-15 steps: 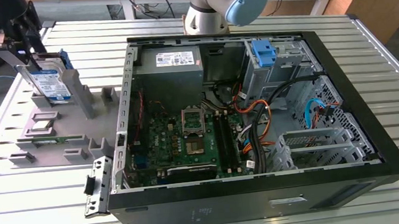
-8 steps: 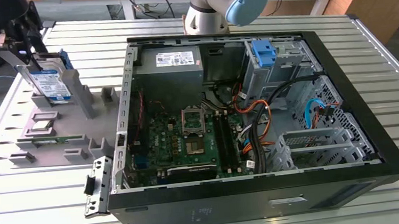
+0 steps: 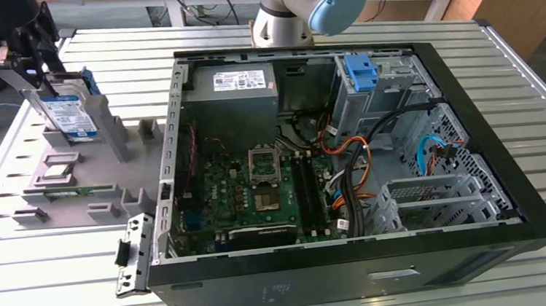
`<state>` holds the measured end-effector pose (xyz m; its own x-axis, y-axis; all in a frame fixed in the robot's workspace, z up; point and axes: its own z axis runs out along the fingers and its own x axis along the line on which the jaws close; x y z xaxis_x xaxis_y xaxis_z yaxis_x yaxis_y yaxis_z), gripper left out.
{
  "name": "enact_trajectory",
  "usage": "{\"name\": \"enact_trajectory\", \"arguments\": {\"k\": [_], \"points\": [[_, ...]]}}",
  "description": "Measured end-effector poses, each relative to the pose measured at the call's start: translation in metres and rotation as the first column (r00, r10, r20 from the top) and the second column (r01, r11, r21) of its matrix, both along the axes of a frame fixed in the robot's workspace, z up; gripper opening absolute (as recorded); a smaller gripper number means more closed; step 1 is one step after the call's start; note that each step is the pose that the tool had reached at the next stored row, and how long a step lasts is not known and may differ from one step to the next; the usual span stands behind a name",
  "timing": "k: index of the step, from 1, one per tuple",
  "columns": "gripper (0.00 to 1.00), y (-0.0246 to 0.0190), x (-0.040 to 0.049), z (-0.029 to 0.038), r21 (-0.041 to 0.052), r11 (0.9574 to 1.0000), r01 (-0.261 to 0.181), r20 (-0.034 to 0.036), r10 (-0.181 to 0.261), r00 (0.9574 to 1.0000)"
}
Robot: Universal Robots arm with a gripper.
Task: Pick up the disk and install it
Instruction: 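Pick up the disk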
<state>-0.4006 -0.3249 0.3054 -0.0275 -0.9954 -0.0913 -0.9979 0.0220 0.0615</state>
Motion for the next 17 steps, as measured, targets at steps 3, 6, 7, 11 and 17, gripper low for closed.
{"name": "enact_trajectory", "arguments": {"k": [3, 6, 7, 11, 17], "points": [[0.59, 0.0, 0.0, 0.0, -0.0001, 1.0, 0.0, -0.0001, 0.0, 1.0], [0.59, 0.0, 0.0, -0.0002, 0.0, 1.0, 0.0, -0.0001, 0.0, 1.0], [0.59, 0.0, 0.0003, -0.0003, 0.0, 1.0, 0.0, 0.0, 0.0, 1.0], [0.59, 0.0001, 0.0018, -0.0003, 0.0001, 1.0, 0.0, -0.002, 0.0, 1.0], [0.59, 0.0, 0.0041, -0.0015, 0.0001, 1.0, 0.0, -0.0023, 0.0, 1.0]]}}
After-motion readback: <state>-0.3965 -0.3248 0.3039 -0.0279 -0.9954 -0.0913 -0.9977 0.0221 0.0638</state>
